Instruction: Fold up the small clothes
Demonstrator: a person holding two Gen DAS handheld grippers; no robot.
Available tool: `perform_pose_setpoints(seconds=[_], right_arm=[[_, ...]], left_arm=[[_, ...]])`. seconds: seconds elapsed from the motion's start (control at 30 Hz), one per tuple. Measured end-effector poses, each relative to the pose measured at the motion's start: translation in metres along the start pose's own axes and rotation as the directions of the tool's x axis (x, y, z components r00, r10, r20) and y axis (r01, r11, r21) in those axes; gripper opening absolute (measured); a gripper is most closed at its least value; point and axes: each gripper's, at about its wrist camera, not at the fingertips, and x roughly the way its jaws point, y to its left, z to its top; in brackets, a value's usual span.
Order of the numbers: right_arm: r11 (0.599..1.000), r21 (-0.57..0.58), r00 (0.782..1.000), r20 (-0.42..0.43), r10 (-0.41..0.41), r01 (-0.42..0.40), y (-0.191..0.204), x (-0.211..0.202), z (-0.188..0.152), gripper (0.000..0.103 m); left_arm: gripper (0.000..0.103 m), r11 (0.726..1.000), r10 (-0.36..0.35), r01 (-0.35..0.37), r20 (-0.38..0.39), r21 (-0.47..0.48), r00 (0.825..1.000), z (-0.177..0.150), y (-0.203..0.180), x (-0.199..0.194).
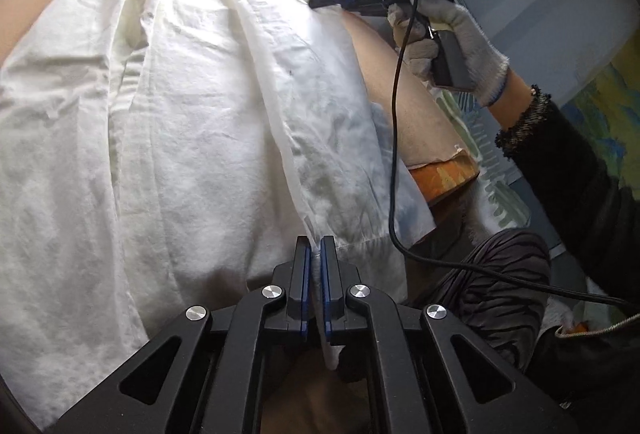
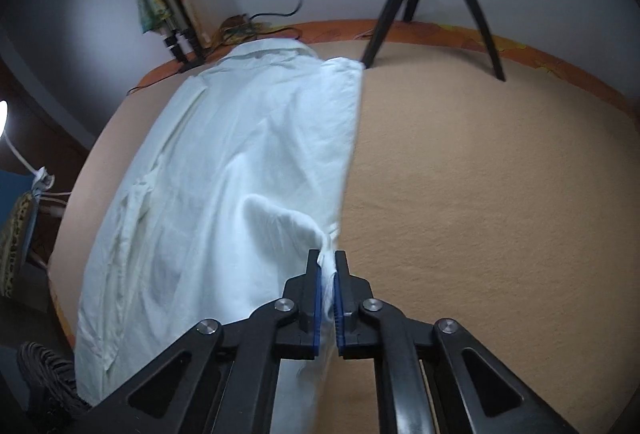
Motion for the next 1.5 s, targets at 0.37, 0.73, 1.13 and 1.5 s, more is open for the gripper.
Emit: perform_pose_setpoints(seconds=[0.37, 0.73, 1.13, 1.5], right_arm=[[0.995, 0.101, 0.999, 0.045, 0.007, -0.011, -0.023, -0.045, -0.037, 0.039], [0.968, 0.115, 0.965, -0.109, 0.237, -0.225, 0.021, -0.053, -0.163, 0.037], [0.962, 0.142, 0.970, -0.047, 0.240, -0.232, 0.027, -0.051, -0.160, 0.000], [0.980, 0.116, 0.981, -0.087, 0.173, -0.163, 0.024, -0.054, -0.164, 0.004]], left_arm=[[0.014, 1.000, 0.008, -0.008, -0.006, -0.001, 1.000, 0.003, -0.004, -0.006], [0.013, 1.000, -0.026, 0.026, -0.051, 0.001, 0.998, -0.012, -0.004, -0.002], [0.002, 0.989, -0.128, 0.126, -0.016, -0.083, 0.992, -0.018, -0.004, -0.004], [0.002, 0.996, -0.093, 0.093, -0.055, 0.002, 0.994, -0.026, -0.031, 0.016]])
